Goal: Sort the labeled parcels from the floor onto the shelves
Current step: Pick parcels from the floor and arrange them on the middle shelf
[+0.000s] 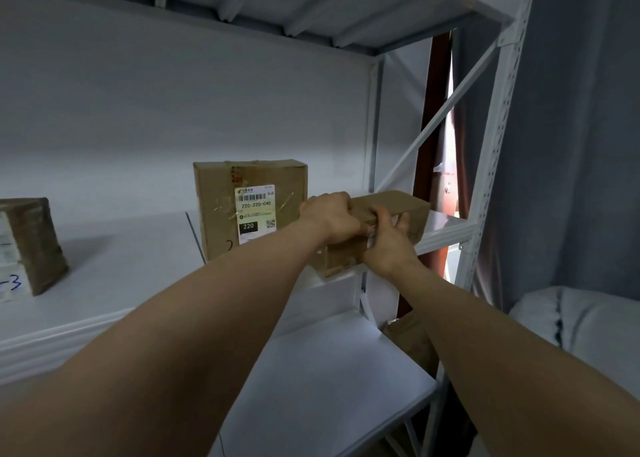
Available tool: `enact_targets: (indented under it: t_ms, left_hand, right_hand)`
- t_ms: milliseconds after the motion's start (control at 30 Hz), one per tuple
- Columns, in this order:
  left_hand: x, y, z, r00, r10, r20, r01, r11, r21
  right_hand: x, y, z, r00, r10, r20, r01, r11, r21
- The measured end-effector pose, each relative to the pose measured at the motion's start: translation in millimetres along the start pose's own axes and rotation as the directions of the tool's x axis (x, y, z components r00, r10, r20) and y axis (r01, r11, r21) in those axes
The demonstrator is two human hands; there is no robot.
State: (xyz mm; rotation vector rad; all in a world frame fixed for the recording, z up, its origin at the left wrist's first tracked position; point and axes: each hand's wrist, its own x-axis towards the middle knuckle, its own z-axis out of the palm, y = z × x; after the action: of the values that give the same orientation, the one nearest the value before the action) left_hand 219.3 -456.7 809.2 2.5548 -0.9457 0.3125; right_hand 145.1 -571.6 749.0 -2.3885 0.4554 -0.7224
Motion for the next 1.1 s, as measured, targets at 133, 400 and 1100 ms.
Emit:
enact_targets:
  t_ms: [133, 400, 1100]
  left_hand:
    - [1.1, -6.4, 2.2, 0.993, 0.119, 0.015, -0.118, 0.992, -0.053]
    - [1.0, -13.2, 6.1, 0.974, 0.172, -0.144, -0.198, 0.962, -0.189]
    - [14.1, -46.6, -27.8, 0.898, 0.165, -0.407, 0.11, 0.813, 0.572]
  right_hand:
    - [14.2, 0.2, 0.1, 0.999, 0.036, 0.016, -0.036, 0.998, 0.044]
    - [9.3, -14.9, 14.9, 0.986, -0.167, -0.012, 0.167, 0.984, 0.053]
    - [67.3, -12.2, 25.7, 1.0, -0.01, 0.016, 0.014, 0.974, -0.227]
